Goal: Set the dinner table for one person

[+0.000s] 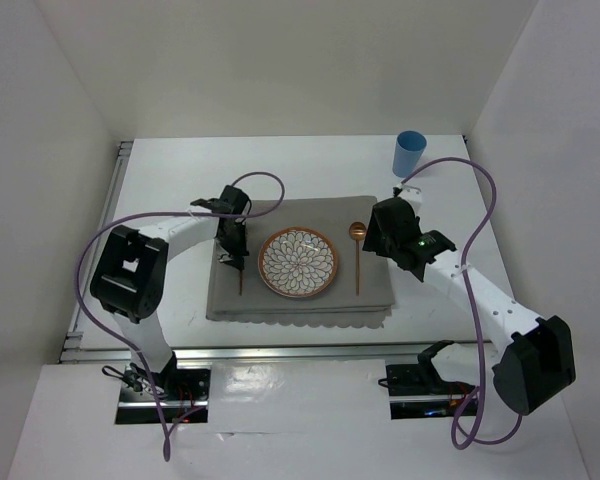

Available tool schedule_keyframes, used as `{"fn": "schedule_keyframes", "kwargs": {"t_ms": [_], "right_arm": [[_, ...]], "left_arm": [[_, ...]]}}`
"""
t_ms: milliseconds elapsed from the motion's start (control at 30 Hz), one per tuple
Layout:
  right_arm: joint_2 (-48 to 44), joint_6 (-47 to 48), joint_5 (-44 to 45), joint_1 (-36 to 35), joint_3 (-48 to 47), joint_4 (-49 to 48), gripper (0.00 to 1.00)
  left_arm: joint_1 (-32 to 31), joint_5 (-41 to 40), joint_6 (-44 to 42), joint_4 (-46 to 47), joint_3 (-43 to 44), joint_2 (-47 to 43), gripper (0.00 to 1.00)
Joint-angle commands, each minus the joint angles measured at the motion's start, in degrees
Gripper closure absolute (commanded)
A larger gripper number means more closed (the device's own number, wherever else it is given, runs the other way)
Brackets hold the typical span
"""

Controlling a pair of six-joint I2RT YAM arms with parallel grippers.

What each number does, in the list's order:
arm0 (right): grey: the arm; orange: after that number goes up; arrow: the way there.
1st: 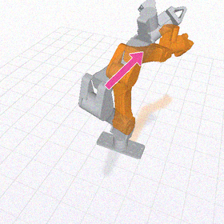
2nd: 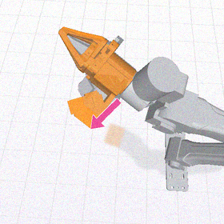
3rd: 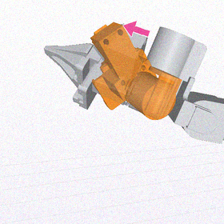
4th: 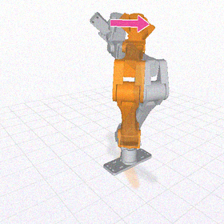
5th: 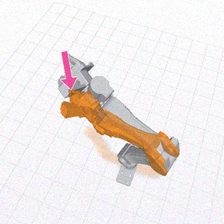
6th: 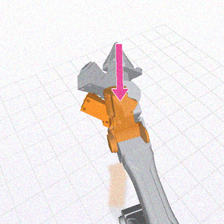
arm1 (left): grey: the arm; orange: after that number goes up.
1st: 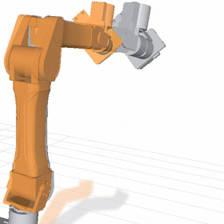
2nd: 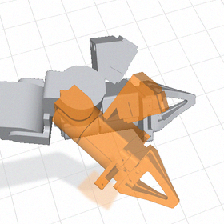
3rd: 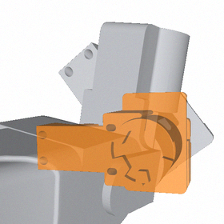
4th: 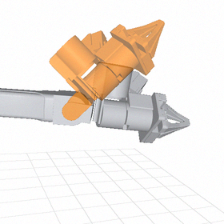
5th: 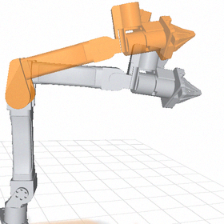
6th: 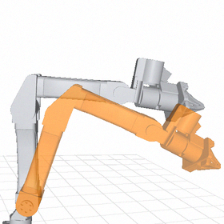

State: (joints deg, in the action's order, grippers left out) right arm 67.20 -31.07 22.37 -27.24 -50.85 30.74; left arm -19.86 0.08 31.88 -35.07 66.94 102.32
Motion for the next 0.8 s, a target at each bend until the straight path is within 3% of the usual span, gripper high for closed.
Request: {"fn": "schedule_keyframes", "kwargs": {"t_ms": [0,300,367,467,500,533,667,767], "right_arm": [[-0.7,-0.3,1.4,-0.5,0.7,-0.1,0.34],[-0.1,0.2,1.4,-0.5,0.1,-0.6,0.33],[-0.1,0.2,1.4,-0.5,0.1,-0.6,0.3],[0.5,0.2,0.4,-0.5,0.1,-0.6,0.25],[0.5,0.2,0.4,-0.5,-1.5,0.0,0.21],[1.2,0.2,0.4,-0.5,-2.7,0.0,0.2],[5.8,1.4,2.5,0.3,-11.4,4.2,0.09],[14.3,4.5,1.5,6.5,-22.4,7.0,0.06]], "left_arm": [[-0.7,-4.6,1.0,2.4,-0.1,0.4,1.0],[-1.2,-5.4,0.7,3.0,-0.7,1.8,0.99],[-1.2,-3.3,0.2,2.5,-0.7,1.8,0.82],[-1.2,-1.5,0.2,2.5,-1.2,1.3,0.47],[-1.2,-1.5,0.2,2.5,-0.7,1.3,0.28],[-1.2,-2.1,0.2,1.2,-0.1,1.3,0.2],[-0.6,-0.9,-0.3,-0.1,2.0,0.7,0.09],[-0.6,-0.9,-0.3,-0.7,2.8,-0.8,0.09]]}}
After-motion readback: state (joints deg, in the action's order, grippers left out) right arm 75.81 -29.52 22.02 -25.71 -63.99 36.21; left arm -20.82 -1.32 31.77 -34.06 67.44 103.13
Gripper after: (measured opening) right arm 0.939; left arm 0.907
